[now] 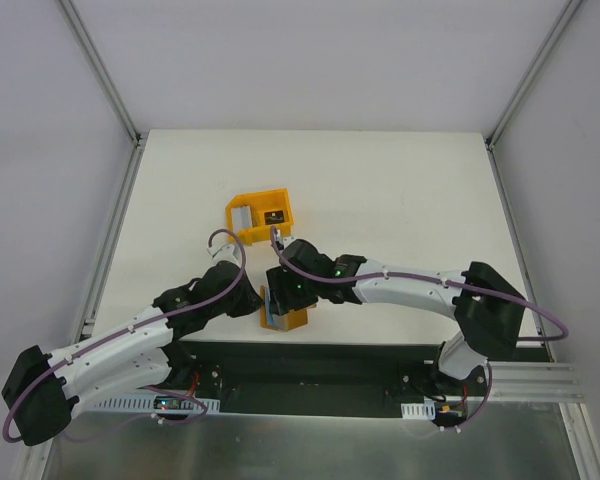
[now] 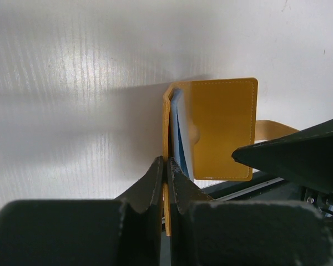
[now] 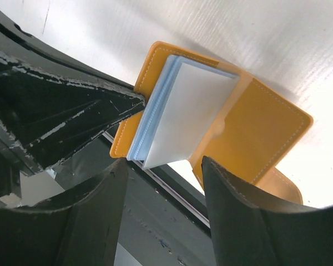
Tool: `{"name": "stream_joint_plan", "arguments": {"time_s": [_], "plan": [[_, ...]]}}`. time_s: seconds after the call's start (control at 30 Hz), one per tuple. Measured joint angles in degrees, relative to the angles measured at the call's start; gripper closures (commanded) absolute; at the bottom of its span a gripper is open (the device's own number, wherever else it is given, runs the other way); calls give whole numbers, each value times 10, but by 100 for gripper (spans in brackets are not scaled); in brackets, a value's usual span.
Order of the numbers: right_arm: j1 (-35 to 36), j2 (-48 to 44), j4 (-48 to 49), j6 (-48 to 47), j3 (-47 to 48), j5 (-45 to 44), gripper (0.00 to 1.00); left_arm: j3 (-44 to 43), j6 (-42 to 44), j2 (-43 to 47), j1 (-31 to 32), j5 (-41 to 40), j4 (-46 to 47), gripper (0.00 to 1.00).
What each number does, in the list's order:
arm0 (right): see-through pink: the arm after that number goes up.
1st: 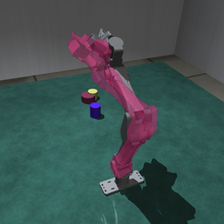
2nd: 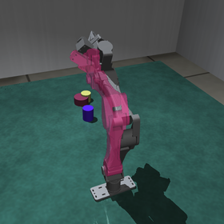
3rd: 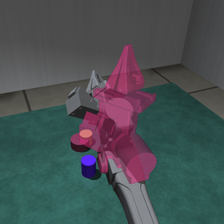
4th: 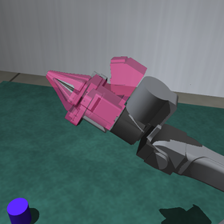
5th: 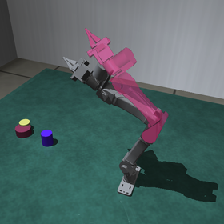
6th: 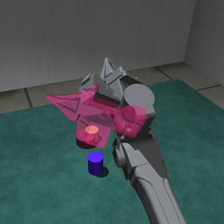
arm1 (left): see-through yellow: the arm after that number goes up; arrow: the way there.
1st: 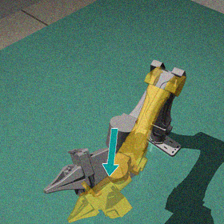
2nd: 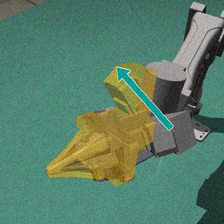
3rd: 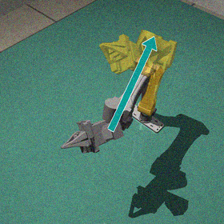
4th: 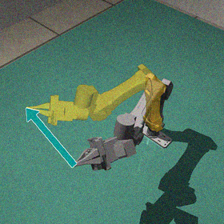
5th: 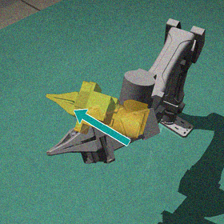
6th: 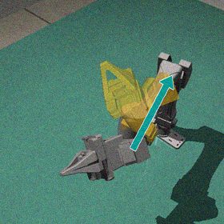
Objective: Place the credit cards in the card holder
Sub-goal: Open the card holder at the center of the board.
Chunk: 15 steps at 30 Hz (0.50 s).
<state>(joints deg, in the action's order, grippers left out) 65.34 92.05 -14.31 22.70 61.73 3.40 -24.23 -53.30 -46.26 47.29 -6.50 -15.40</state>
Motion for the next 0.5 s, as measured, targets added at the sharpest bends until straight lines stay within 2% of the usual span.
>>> {"name": "stream_joint_plan", "arguments": {"time_s": [0.5], "plan": [[2,43,15,8,2,18,41,0,0,13,0,0,0,100]]}}
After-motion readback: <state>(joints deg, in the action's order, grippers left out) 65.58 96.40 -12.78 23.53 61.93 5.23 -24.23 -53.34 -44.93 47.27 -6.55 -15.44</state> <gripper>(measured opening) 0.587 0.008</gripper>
